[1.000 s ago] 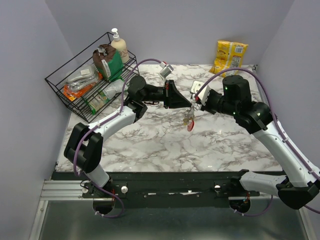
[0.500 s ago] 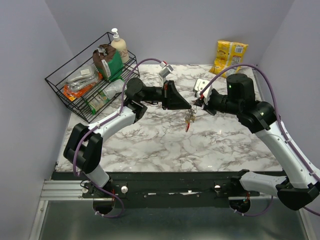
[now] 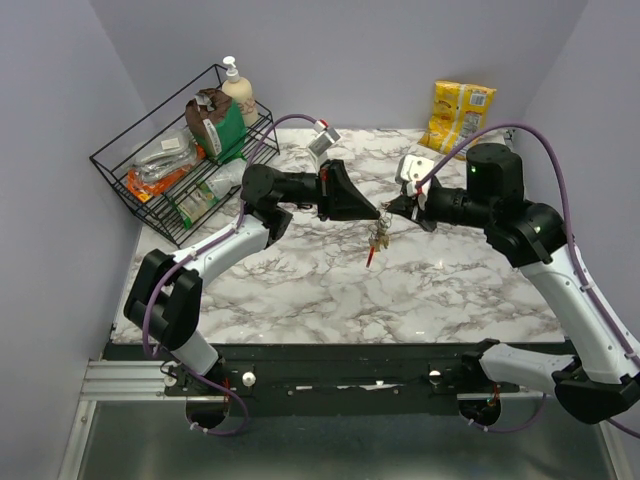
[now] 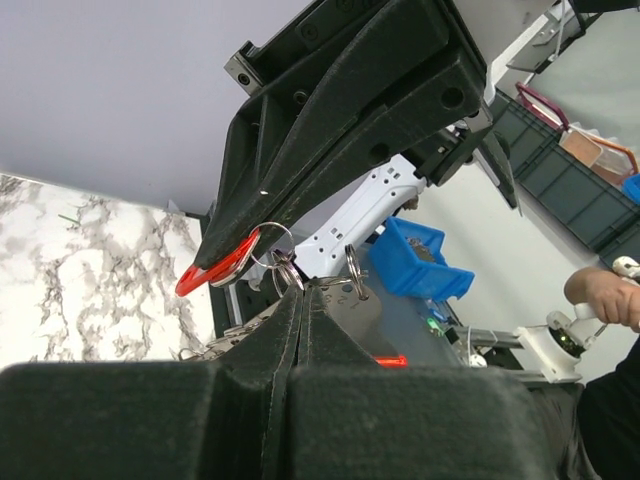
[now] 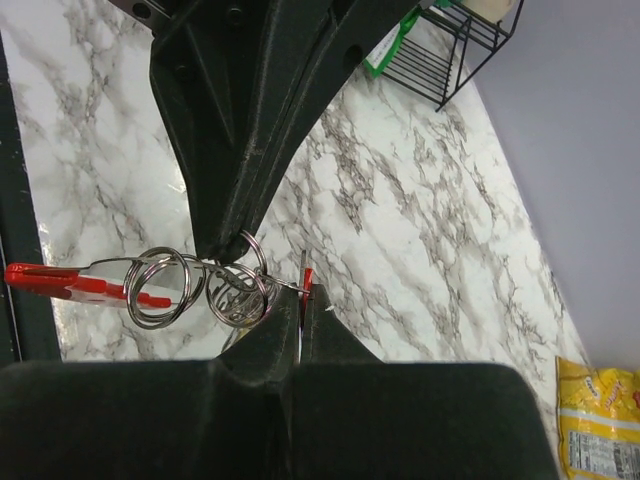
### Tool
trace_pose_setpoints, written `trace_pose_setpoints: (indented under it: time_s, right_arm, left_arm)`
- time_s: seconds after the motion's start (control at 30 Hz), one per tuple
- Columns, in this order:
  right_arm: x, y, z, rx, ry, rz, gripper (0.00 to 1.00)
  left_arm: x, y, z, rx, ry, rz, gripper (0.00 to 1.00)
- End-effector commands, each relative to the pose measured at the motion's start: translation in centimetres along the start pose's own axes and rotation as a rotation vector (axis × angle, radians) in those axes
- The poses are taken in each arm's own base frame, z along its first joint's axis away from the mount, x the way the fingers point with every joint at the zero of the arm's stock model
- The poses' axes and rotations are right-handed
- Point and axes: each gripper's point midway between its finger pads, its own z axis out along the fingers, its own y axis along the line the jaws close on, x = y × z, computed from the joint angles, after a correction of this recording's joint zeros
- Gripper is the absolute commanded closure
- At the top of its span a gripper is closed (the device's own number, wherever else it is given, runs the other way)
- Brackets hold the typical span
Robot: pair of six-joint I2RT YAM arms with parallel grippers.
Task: Remove the keys from the keyring
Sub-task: Remove the key from the keyring.
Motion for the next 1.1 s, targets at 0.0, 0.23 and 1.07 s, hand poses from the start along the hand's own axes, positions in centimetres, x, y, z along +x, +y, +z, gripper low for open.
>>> trace_pose_setpoints:
  time_s: [0.0,0.23,1.07]
  right_arm:
    - [0.0,-1.1,-1.3,0.068,0.001,-0.029,0.99]
    - [2.0,-0.2,-1.2,0.048,0.044,-0.053,0.99]
    - [2.6,-2.2,-0.6,0.108,0.01,0.019,0.99]
  left_arm:
    - [0.6,-3.5,-0.3,0.092,0.068,0.05,1.0]
    - [-0.6,-4.6,-0.5,0.118,0.043,0.075,1.0]
    - [-0.7,-5.6,-0.7,0.155,0.017,0.094,1.0]
